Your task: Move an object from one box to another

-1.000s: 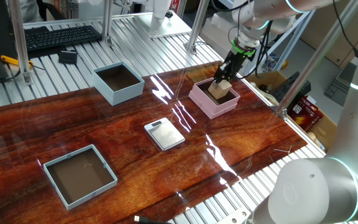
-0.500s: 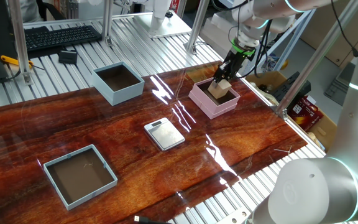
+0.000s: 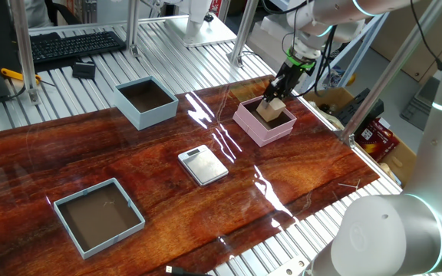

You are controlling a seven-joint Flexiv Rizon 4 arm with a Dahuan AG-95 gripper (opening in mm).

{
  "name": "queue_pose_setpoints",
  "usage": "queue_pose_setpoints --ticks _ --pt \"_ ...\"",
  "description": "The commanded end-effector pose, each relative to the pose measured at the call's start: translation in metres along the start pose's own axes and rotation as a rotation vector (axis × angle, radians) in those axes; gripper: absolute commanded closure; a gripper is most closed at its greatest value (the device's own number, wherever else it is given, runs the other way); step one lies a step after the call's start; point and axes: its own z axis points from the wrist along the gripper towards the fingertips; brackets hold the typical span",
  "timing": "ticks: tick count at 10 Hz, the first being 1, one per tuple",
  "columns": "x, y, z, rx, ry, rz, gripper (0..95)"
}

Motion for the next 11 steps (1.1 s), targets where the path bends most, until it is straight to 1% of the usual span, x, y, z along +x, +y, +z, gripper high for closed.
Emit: queue_pose_setpoints --ticks 1,3,8,10,11 --pt "0.0006 0.0007 -0.0002 0.002 0.003 0.006 95.0" --pt "0.0006 0.0007 -0.0002 0.004 -0.001 0.007 95.0" --pt "0.0006 0.0007 -0.0002 0.018 0.003 -0.002 95.0" --pt "0.0006 0.0007 -0.0002 0.019 0.009 -0.001 95.0" --pt "0.0006 0.0007 -0.0002 0.021 0.017 -0.001 95.0"
